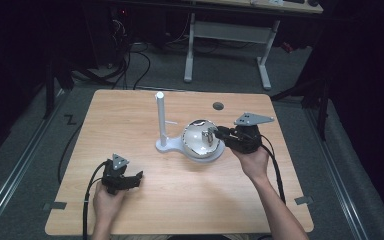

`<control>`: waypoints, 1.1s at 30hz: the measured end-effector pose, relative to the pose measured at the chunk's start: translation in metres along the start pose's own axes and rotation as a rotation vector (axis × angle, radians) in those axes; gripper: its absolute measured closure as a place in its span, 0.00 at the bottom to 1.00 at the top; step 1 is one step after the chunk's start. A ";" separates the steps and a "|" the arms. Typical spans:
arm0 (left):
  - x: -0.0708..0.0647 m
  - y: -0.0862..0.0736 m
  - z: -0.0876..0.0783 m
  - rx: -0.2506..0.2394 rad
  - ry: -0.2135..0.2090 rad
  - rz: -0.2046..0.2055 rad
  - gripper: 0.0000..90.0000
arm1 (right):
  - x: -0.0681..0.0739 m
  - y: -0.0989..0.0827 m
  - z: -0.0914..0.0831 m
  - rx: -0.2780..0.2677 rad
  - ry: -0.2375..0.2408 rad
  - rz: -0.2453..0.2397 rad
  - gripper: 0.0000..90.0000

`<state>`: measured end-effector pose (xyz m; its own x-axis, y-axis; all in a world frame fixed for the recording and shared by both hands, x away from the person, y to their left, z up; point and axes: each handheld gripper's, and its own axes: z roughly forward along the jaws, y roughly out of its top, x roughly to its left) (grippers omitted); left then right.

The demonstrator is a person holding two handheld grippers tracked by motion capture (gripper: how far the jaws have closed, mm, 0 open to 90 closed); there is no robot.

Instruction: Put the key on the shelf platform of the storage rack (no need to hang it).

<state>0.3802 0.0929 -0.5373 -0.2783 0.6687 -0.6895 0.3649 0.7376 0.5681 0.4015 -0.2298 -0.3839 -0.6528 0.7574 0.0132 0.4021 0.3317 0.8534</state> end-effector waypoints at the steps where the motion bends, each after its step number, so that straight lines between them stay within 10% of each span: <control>1: 0.000 0.000 0.000 0.001 -0.001 0.001 0.22 | -0.001 -0.001 0.002 0.005 -0.003 0.004 0.84; 33: 0.000 0.000 0.000 0.000 0.000 0.000 0.22 | -0.012 -0.016 0.056 0.090 0.013 0.098 0.84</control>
<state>0.3802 0.0929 -0.5373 -0.2783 0.6688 -0.6894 0.3649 0.7375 0.5683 0.4386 -0.2126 -0.4267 -0.6152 0.7818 0.1014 0.5198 0.3056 0.7977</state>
